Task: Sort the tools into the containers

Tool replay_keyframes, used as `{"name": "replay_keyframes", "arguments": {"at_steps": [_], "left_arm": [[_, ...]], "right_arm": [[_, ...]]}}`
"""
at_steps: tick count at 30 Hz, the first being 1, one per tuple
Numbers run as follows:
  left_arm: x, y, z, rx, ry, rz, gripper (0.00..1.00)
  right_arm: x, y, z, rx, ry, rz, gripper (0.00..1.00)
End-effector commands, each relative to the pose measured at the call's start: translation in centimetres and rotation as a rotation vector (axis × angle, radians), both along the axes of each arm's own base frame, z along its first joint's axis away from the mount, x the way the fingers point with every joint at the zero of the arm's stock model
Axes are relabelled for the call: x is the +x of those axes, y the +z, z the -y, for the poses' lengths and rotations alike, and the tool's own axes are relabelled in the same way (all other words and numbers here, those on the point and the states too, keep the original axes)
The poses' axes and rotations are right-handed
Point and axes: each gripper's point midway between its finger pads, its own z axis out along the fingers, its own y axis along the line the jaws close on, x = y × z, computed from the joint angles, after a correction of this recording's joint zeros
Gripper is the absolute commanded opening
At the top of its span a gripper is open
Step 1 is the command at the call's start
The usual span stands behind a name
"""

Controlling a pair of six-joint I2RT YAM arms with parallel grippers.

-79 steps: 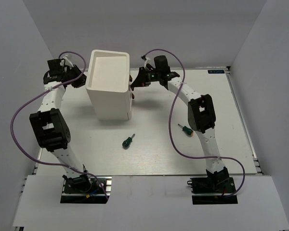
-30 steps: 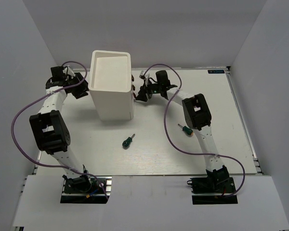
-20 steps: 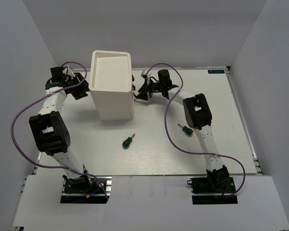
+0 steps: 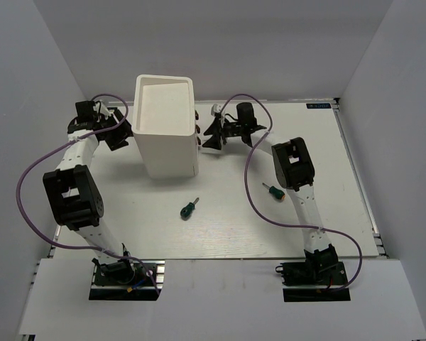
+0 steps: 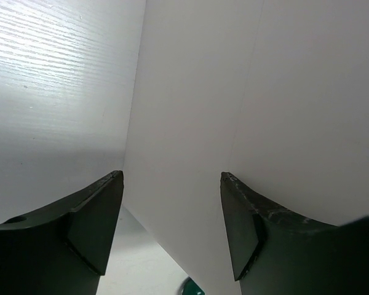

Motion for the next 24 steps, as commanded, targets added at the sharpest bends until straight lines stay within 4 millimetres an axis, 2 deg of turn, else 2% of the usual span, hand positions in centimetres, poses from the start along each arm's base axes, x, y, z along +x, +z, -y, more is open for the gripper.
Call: {"name": "replay_keyframes", "arguments": {"at_steps": [1, 16, 24], "left_arm": [[-1.0, 3.1, 1.9, -0.036, -0.053, 0.059, 0.75], [-1.3, 3.1, 1.9, -0.036, -0.053, 0.059, 0.76], [-1.4, 3.0, 1.9, -0.031, -0.059, 0.053, 0.76]], "right_arm": [[1.1, 2.4, -0.6, 0.044, 0.032, 0.091, 0.68], [0.7, 1.5, -1.7, 0.048, 0.073, 0.071, 0.68], [0.5, 1.7, -2.4, 0.058, 0.096, 0.081, 0.65]]}}
